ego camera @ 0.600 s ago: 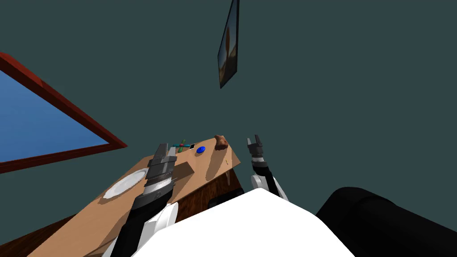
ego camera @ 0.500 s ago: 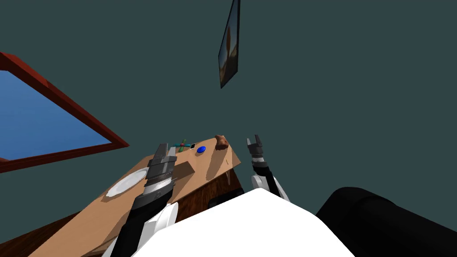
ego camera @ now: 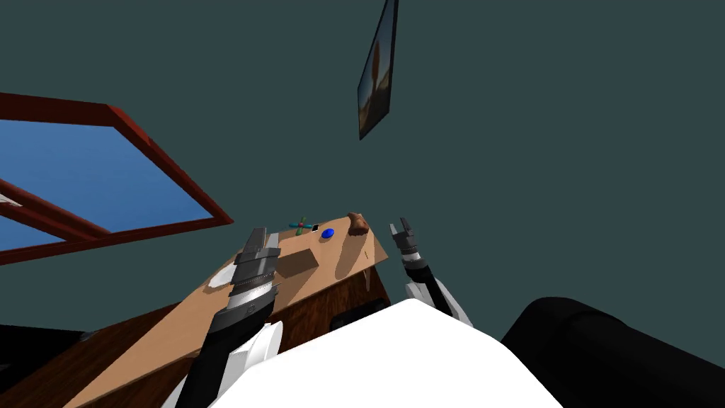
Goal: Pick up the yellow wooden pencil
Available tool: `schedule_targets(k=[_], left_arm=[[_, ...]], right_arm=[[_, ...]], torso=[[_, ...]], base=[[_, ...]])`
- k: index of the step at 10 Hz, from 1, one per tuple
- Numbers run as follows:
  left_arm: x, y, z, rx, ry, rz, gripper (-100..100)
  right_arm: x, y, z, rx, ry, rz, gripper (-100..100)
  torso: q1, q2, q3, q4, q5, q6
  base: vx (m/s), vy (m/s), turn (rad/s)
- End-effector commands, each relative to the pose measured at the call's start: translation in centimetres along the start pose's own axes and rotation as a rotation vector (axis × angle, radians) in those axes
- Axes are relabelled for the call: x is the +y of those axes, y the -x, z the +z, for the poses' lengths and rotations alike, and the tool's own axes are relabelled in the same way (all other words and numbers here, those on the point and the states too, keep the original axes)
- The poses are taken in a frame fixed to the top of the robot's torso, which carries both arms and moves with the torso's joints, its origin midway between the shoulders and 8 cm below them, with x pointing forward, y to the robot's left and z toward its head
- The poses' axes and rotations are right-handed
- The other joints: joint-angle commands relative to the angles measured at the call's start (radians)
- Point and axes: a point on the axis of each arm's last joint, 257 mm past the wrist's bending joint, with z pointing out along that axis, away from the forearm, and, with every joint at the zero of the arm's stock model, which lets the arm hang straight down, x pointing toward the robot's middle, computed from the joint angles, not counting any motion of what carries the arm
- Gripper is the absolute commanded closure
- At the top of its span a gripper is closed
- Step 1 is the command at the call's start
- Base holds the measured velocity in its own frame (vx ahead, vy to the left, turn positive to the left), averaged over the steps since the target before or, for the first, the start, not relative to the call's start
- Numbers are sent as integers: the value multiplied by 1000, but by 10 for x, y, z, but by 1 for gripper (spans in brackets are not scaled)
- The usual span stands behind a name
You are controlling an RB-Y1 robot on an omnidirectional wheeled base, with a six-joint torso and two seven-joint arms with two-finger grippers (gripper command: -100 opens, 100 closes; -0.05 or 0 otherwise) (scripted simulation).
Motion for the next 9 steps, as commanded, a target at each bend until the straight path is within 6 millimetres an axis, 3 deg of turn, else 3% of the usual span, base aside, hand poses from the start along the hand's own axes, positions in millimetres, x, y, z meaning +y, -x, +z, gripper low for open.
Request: schedule_targets(k=[1, 4, 8, 9], left_arm=[[0, 0, 0, 0, 0, 0, 0], [0, 0, 0, 0, 0, 0, 0], [0, 0, 0, 0, 0, 0, 0], [0, 0, 0, 0, 0, 0, 0]], right_arm=[[-15, 0, -7, 31, -41, -3, -100], [-50, 5, -31, 75, -141, -6, -100], [-105, 16, -82, 123, -316, -1, -100], [-110, 19, -87, 118, -330, -2, -100]], torso=[[0, 0, 0, 0, 0, 0], [0, 1, 1, 0, 0, 0], [1, 3, 2, 1, 0, 0], [0, 3, 2, 1, 0, 0]], base=[[-41, 78, 210], [-56, 79, 300], [-67, 102, 397], [-31, 53, 164]])
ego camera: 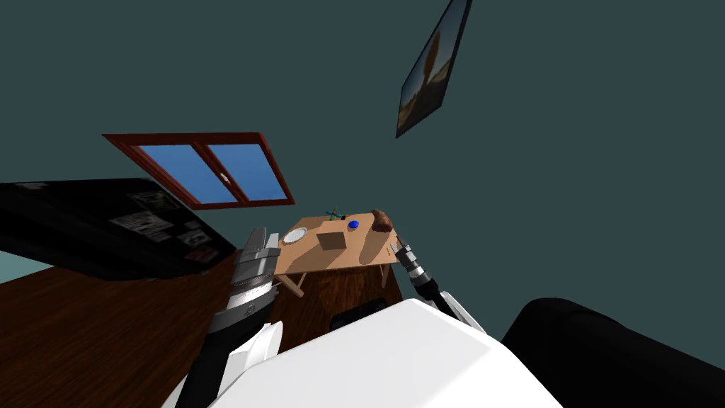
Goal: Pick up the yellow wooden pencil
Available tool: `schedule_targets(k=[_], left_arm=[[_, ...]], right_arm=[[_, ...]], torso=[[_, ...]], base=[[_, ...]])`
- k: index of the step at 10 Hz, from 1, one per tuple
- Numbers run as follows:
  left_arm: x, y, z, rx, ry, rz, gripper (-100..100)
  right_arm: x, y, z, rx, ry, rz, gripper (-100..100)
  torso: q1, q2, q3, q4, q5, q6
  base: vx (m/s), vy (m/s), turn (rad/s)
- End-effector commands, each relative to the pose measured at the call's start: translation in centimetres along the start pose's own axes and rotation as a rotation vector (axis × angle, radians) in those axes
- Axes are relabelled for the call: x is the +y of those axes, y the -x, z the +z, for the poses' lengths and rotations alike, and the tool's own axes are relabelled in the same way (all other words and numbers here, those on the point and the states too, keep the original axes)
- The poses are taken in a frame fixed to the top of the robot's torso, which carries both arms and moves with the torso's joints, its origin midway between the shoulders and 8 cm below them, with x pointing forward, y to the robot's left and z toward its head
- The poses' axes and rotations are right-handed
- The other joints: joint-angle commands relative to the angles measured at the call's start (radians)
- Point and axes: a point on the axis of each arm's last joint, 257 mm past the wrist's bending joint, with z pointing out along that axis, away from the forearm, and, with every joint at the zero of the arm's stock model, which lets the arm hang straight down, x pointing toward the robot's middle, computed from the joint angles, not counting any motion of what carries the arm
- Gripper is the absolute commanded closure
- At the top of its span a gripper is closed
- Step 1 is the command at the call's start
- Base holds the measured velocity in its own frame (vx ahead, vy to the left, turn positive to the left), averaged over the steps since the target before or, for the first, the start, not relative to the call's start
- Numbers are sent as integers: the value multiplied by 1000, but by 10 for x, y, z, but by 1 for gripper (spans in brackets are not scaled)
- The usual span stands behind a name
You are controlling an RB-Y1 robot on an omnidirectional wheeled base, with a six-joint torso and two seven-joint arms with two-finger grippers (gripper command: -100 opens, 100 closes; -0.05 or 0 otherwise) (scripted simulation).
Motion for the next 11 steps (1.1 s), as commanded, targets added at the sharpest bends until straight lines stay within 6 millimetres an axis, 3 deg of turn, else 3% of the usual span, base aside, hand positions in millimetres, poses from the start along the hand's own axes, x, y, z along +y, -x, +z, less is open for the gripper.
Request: schedule_targets(k=[1, 2, 3, 5, 7, 9, 10, 11], left_arm=[[0, 0, 0, 0, 0, 0, 0], [0, 0, 0, 0, 0, 0, 0], [0, 0, 0, 0, 0, 0, 0], [0, 0, 0, 0, 0, 0, 0], [0, 0, 0, 0, 0, 0, 0], [0, 0, 0, 0, 0, 0, 0], [0, 0, 0, 0, 0, 0, 0], [0, 0, 0, 0, 0, 0, 0]], right_arm=[[-25, 2, -14, 12, -65, 4, -100], [-45, 4, -29, 23, -121, 8, -100], [-52, 6, -32, 18, -137, 9, -100], [-89, 8, -67, 42, -251, 17, -100], [-112, 10, -91, 50, -326, 23, -100], [-123, 14, -100, 41, -354, 25, -100], [-136, 13, -119, 58, -406, 29, -100], [-141, 15, -124, 52, -421, 30, -100]], torso=[[0, 0, 0, 0, 0, 0], [-1, 0, 0, 0, 0, -1], [0, 0, 0, 0, 0, -1], [-1, 0, 0, 0, 0, -1], [-1, 1, 1, 0, 0, 0], [-3, 0, 0, 0, 0, 1], [-4, -1, 0, 0, -1, 1], [-3, 0, 0, 0, -1, -1]], base=[[-35, 54, 328], [-41, 73, 473], [-31, 47, 126], [-42, 62, 371], [-37, 53, 317], [-12, 24, 60], [-19, 39, 371], [-16, 26, 208]])
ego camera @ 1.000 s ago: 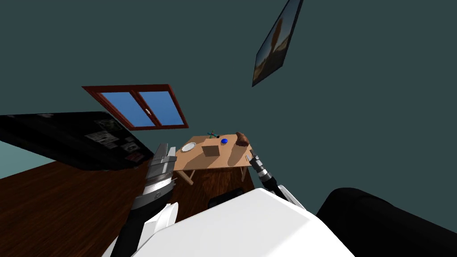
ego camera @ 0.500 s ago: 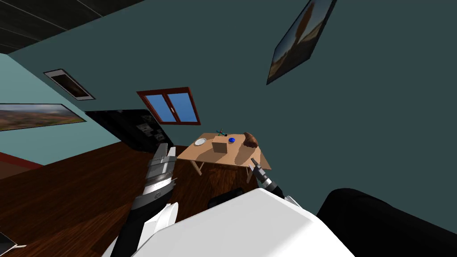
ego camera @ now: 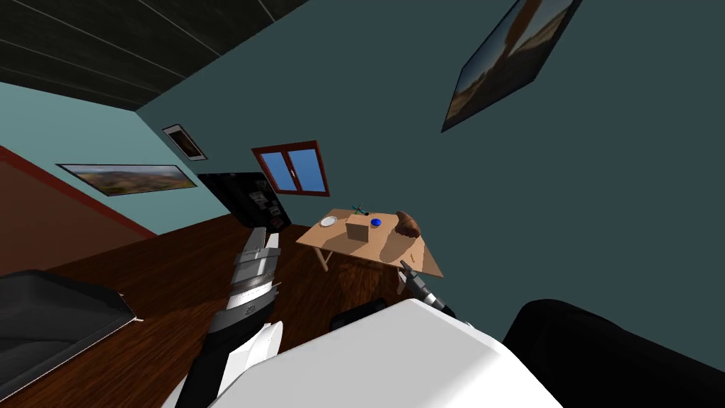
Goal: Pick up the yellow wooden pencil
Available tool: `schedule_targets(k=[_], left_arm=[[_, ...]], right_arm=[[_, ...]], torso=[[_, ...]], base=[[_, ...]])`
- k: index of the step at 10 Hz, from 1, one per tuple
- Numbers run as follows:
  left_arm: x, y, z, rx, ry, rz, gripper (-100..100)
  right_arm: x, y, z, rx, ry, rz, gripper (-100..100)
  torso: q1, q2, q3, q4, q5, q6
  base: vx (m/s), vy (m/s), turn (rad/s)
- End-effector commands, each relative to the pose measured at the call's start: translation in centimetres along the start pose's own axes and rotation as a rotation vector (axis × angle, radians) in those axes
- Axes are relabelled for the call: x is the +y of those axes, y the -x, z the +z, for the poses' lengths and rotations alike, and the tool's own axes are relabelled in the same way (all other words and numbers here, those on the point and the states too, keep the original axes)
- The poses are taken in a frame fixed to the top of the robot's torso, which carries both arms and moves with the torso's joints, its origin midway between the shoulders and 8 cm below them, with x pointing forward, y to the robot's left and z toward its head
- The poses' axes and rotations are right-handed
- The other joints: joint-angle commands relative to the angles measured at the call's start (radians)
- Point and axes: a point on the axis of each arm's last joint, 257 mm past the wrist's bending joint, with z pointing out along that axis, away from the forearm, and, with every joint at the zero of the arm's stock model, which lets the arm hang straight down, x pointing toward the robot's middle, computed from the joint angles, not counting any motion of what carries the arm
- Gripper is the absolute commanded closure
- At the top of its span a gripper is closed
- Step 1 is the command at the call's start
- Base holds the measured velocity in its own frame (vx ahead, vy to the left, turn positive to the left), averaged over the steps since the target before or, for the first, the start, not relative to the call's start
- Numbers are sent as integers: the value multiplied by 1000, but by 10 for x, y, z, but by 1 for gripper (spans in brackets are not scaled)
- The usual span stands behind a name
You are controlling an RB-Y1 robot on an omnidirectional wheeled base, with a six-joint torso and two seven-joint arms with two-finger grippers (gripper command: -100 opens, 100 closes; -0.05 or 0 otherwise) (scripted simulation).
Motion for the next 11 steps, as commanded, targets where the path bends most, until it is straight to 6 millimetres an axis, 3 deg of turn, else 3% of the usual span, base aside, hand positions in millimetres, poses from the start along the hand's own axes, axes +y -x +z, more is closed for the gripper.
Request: schedule_targets(k=[1, 3, 4, 5, 7, 11], left_arm=[[0, 0, 0, 0, 0, 0, 0], [0, 0, 0, 0, 0, 0, 0], [0, 0, 0, 0, 0, 0, 0], [0, 0, 0, 0, 0, 0, 0], [0, 0, 0, 0, 0, 0, 0], [0, 0, 0, 0, 0, 0, 0]], right_arm=[[-12, 2, -6, -3, -26, 4, -100], [-63, 3, -43, 20, -165, 19, -100], [-76, 6, -50, 12, -195, 20, -100], [-98, 6, -71, 27, -263, 25, -100], [-106, 8, -77, 20, -282, 29, -100], [-160, 12, -137, 36, -460, 45, -100]], torso=[[0, 0, 0, 0, 0, 0], [0, 0, 0, 0, 0, -1], [1, 1, 0, 0, 0, 0], [0, 1, 0, 0, 0, 0], [-1, 0, 0, 0, 0, 0], [-2, 0, 0, 0, 0, -1]], base=[[-4, 7, -32], [-21, 39, 382], [-20, 32, 279], [-18, 39, 410], [-8, 11, 117], [-5, 10, 295]])
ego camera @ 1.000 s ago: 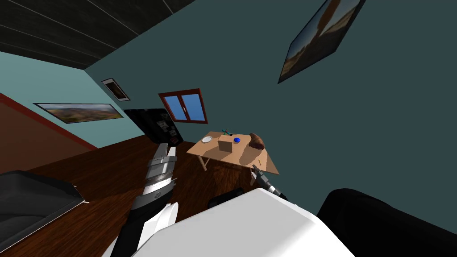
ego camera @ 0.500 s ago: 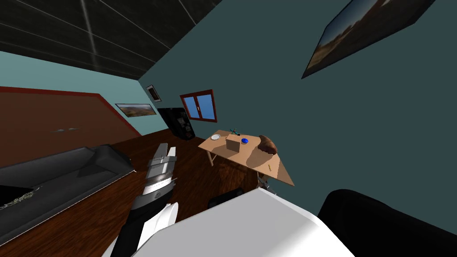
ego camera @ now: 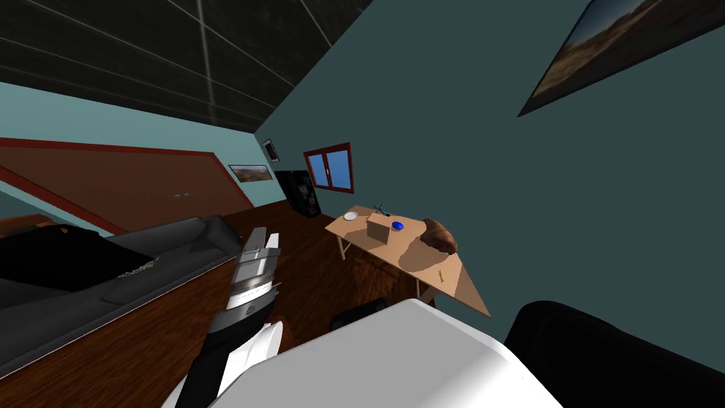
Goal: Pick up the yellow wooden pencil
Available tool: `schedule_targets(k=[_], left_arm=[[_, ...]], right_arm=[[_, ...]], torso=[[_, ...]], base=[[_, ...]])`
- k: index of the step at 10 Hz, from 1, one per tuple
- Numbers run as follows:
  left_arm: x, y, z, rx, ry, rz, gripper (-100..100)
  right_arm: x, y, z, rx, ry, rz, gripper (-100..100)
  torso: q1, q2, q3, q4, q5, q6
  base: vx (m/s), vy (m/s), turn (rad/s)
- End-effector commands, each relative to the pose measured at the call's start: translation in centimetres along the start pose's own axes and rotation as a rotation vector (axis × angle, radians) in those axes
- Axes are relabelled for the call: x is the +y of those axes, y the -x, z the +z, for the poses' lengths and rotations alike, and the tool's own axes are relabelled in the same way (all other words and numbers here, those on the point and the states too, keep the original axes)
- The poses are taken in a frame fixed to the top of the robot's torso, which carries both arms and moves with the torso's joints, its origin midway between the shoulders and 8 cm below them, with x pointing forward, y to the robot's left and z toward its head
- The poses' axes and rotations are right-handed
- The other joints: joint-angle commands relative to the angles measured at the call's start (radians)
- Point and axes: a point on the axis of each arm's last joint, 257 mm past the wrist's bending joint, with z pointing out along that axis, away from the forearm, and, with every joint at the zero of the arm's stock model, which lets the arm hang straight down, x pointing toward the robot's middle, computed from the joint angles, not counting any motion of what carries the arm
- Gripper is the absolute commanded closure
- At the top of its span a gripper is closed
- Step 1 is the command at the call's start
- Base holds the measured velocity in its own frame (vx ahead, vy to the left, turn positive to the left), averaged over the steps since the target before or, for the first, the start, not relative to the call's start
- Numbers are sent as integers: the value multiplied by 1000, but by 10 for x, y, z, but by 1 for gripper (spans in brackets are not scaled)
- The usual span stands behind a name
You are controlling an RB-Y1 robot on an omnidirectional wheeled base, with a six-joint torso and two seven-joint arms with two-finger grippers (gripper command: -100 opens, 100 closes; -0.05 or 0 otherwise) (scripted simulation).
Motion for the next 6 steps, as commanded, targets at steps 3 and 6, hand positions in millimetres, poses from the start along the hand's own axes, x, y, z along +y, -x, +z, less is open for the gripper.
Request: schedule_targets(k=[3, 6], left_arm=[[0, 0, 0, 0, -1, 0, 0], [-1, 0, 1, 0, -2, -1, 0]], right_arm=[[-45, 3, -24, 5, -113, 13, -100], [-94, 6, -62, 31, -255, 15, -100]], torso=[[0, 1, 1, 0, 0, -1], [-1, 5, 3, 1, 0, -2]], base=[[0, 2, 190], [4, -8, 337]])
